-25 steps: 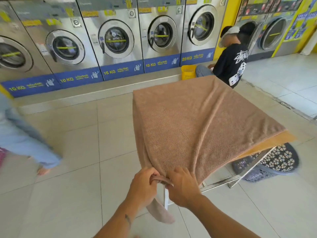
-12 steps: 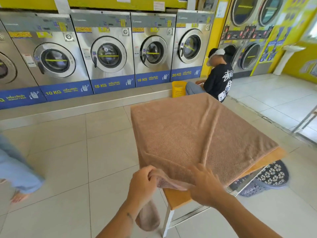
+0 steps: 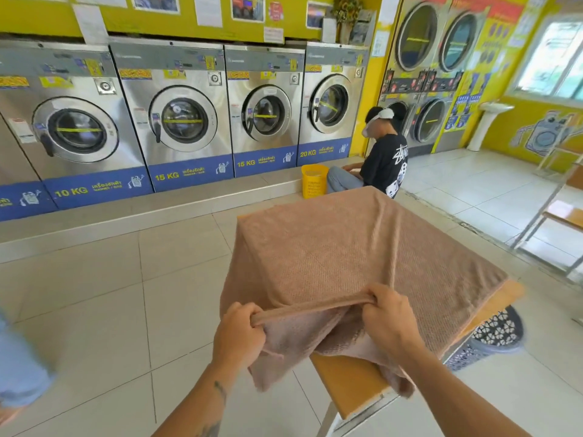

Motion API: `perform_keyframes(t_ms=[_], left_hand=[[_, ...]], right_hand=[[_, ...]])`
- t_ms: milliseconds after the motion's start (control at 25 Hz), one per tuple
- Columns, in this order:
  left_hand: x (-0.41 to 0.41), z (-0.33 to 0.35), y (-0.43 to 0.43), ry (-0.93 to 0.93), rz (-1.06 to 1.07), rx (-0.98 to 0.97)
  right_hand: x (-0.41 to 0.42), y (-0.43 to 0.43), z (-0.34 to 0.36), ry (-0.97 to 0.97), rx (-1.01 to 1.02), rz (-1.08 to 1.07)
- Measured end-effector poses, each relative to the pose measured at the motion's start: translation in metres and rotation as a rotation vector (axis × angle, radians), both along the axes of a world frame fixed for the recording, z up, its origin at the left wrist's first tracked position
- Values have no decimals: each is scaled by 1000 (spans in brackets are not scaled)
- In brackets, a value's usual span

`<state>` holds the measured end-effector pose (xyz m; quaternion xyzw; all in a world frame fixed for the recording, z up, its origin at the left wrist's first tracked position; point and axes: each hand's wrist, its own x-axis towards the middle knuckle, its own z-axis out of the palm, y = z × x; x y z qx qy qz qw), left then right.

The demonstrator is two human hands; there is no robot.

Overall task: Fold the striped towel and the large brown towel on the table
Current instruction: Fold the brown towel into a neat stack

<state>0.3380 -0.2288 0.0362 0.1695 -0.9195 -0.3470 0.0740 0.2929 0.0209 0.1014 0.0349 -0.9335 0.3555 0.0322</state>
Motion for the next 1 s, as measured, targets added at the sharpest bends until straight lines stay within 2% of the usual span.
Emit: perform_keyframes(t_ms=[120,200,280,360,480,600,720,800,880,960,1000], left_hand=[[-19,17,-1,106,46,160],[-39,35,10,181,-39,205],[-61,55,26,216,-203,142],[-81,73,43,205,-367,35],[-108,95,69,216,-461,-78],[-129,92,92,214,-404,-122],[-138,74,107,123,-242,-179],[-143,71,119,96,-77,-101],[-153,81,139,137,35,40],[-169,102,165,195,13,88],[-178,114,180,206,-30,73]], right_hand=[[-9,25,-4,-128,113,-141],[-16,27,-5,-228,206,-81],[-23,20,-6,-237,227,74],[-33,5,-2,-154,178,207],[-64,-5,7,-45,91,263],[-98,10,12,20,56,285],[-127,47,15,-4,-94,230],[-148,83,11,-60,-126,181],[-167,112,6,-142,-40,185],[-179,123,7,-199,25,291],[-184,124,9,-163,14,367]])
